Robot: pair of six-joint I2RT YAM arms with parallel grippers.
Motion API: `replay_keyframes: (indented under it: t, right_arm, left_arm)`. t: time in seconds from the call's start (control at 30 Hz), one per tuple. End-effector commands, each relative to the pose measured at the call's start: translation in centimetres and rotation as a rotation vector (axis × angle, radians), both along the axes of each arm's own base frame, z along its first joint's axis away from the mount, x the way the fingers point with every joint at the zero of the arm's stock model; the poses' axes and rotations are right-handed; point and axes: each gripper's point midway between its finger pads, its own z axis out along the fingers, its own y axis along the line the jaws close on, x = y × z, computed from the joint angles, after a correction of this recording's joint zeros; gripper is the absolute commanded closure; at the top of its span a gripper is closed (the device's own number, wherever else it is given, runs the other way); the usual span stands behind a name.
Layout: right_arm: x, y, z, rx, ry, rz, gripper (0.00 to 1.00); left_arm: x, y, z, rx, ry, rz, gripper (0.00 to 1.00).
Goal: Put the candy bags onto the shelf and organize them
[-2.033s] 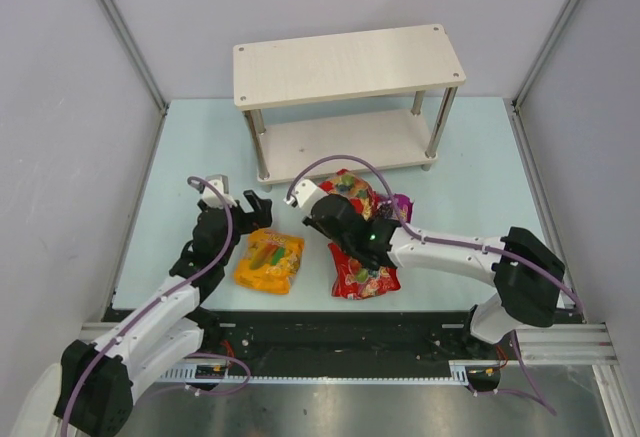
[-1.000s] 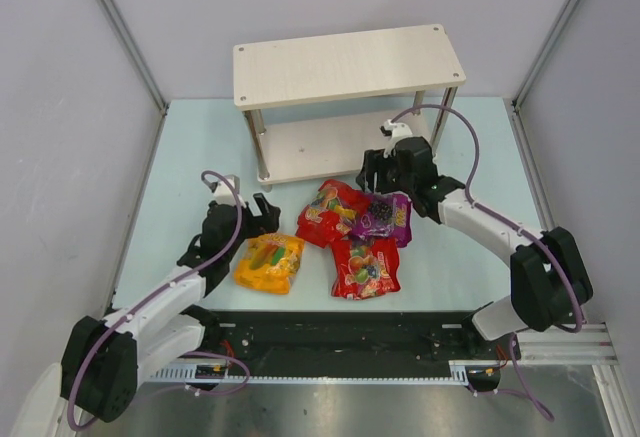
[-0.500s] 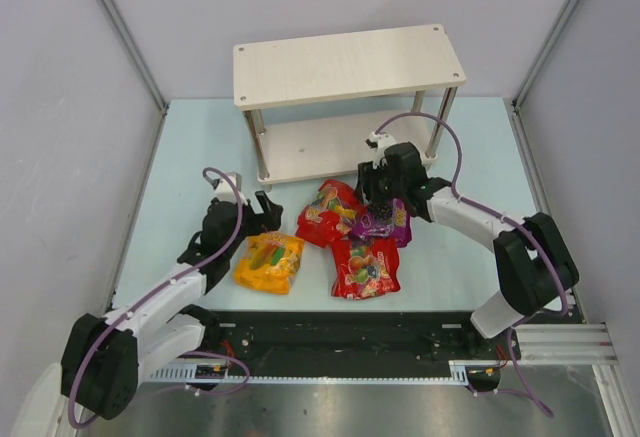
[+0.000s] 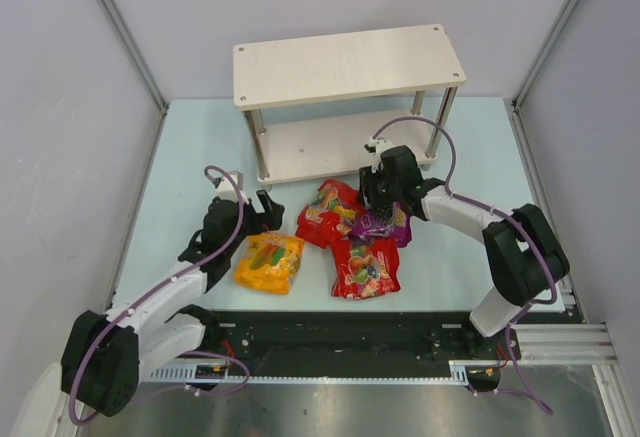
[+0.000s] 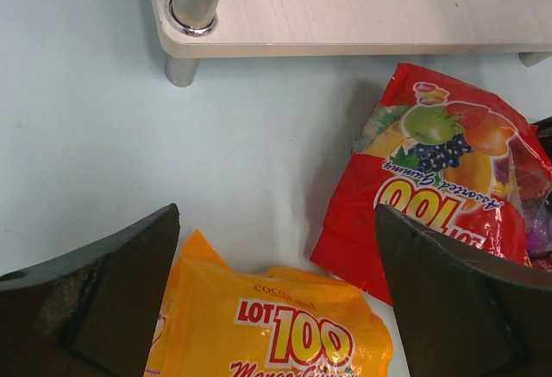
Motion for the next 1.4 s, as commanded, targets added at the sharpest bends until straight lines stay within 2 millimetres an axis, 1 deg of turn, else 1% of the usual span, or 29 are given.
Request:
replay_keyframes:
  t: [0.0, 0.03, 0.13, 0.17, 0.2, 0.27, 0.33, 0.37, 0.4, 0.43, 0.47, 0.5, 0.57, 0.63, 0.67, 0.7, 0.77, 0.8, 0.9, 0.97, 1.0, 1.03, 1.07, 1.1, 1.13, 1.2, 1.27, 1.33, 1.37]
  right_arm:
    - [0.7, 1.0, 0.3, 0.038, -0.021, 0.017, 0.57]
    - [0.4, 1.2, 0.0, 0.044, -0.008, 0.029, 0.59]
    - [0.7, 2.1, 0.5, 0.082, -0.026, 0.058, 0.76]
    - [0.7, 2.1, 0.7, 0.086, -0.027, 0.058, 0.87]
    - [0.6, 2.2, 0.8, 0.089, -0.028, 0.059, 0.91]
    - [0.5, 2.0, 2.1, 0.101, -0.044, 0.032, 1.0]
    - [0.6, 1.6, 3.4, 0.104, -0.068, -0.013, 1.0]
    - [0.4, 1.7, 5.2, 0.122, -0.108, -0.024, 1.0]
    - [0.7, 1.2, 6.1, 0.115, -0.138, -0.072, 1.0]
    - [0.1, 0.7, 6.2, 0.099, -0.128, -0.103, 1.0]
    - [-0.4, 0.6, 7.7, 0.12, -0.151, -0.151, 1.0]
    - [-0.1, -0.7, 8.1, 0.087, -0.18, -0.254, 1.0]
    - [-1.3, -1.7, 8.1, 0.073, -0.161, -0.362, 1.0]
    - [-3.3, -1.6, 8.2, 0.039, -0.171, -0.395, 1.0]
    - [-4.3, -1.0, 8.0, 0.04, -0.158, -0.396, 1.0]
    - [-5.9, -0.1, 7.5, 0.006, -0.151, -0.371, 1.0]
    - [-8.0, 1.3, 6.6, -0.012, -0.127, -0.337, 1.0]
    - [-10.3, 2.8, 6.0, -0.037, -0.113, -0.278, 1.0]
    - [-14.0, 5.4, 5.0, -0.048, -0.08, -0.162, 1.0]
    - [-18.5, 8.5, 4.9, -0.025, -0.058, 0.009, 0.93]
    - [-19.9, 9.8, 5.5, -0.001, -0.069, 0.085, 0.88]
    - [-23.0, 11.4, 6.0, 0.016, -0.081, 0.203, 0.74]
    - [-24.6, 12.1, 6.4, 0.031, -0.09, 0.27, 0.68]
    - [-25.3, 12.6, 7.1, 0.038, -0.124, 0.31, 0.62]
    - [-26.6, 12.7, 8.0, 0.056, -0.143, 0.336, 0.53]
    - [-24.9, 11.1, 8.5, 0.017, -0.207, 0.243, 0.49]
    - [-21.2, 8.5, 9.2, -0.009, -0.257, 0.102, 0.46]
    - [-18.6, 6.7, 9.3, -0.011, -0.26, 0.032, 0.46]
    - [-15.7, 5.3, 10.2, 0.034, -0.25, -0.042, 0.46]
  left_arm:
    - [0.9, -0.9, 2.7, -0.042, -0.064, -0.015, 0.0]
    - [0.9, -0.9, 2.7, -0.042, -0.064, -0.014, 0.0]
    - [0.9, -0.9, 2.6, -0.047, -0.061, -0.015, 0.0]
    - [0.8, -1.0, 2.6, -0.048, -0.062, -0.018, 0.0]
    - [0.8, -1.0, 2.6, -0.048, -0.06, -0.019, 0.0]
    - [0.7, -1.0, 2.6, -0.051, -0.059, -0.022, 0.0]
    - [0.6, -1.0, 2.6, -0.057, -0.057, -0.021, 0.0]
    - [0.5, -1.1, 2.8, -0.061, -0.059, -0.026, 0.0]
    - [0.5, -1.2, 2.9, -0.065, -0.06, -0.03, 0.0]
    - [0.5, -1.3, 3.0, -0.07, -0.062, -0.033, 0.0]
    - [0.5, -1.3, 3.1, -0.074, -0.061, -0.034, 0.0]
    - [0.4, -1.4, 3.3, -0.078, -0.064, -0.038, 0.0]
    - [0.4, -1.4, 3.6, -0.084, -0.065, -0.039, 0.0]
    - [0.3, -1.5, 3.9, -0.09, -0.072, -0.04, 0.0]
    - [0.3, -1.5, 4.1, -0.091, -0.075, -0.042, 0.0]
    - [0.3, -1.5, 4.1, -0.091, -0.075, -0.042, 0.0]
    - [0.2, -1.5, 4.1, -0.088, -0.073, -0.046, 0.01]
    - [0.2, -1.5, 4.2, -0.087, -0.075, -0.046, 0.0]
    - [0.1, -1.4, 4.1, -0.083, -0.071, -0.044, 0.0]
    - [0.0, -1.4, 4.0, -0.084, -0.068, -0.043, 0.0]
    - [0.0, -1.3, 3.9, -0.083, -0.067, -0.042, 0.0]
    - [0.0, -1.3, 3.8, -0.081, -0.064, -0.04, 0.0]
    - [0.1, -1.3, 3.9, -0.081, -0.064, -0.04, 0.0]
    - [0.0, -1.3, 3.7, -0.081, -0.059, -0.04, 0.0]
    - [0.0, -1.3, 3.7, -0.08, -0.058, -0.036, 0.0]
    - [-0.1, -1.2, 3.7, -0.087, -0.054, -0.034, 0.0]
    - [-0.2, -1.2, 3.7, -0.093, -0.052, -0.03, 0.0]
    - [-0.3, -1.2, 3.6, -0.094, -0.047, -0.032, 0.0]
    - [-0.4, -1.2, 3.7, -0.095, -0.05, -0.032, 0.0]
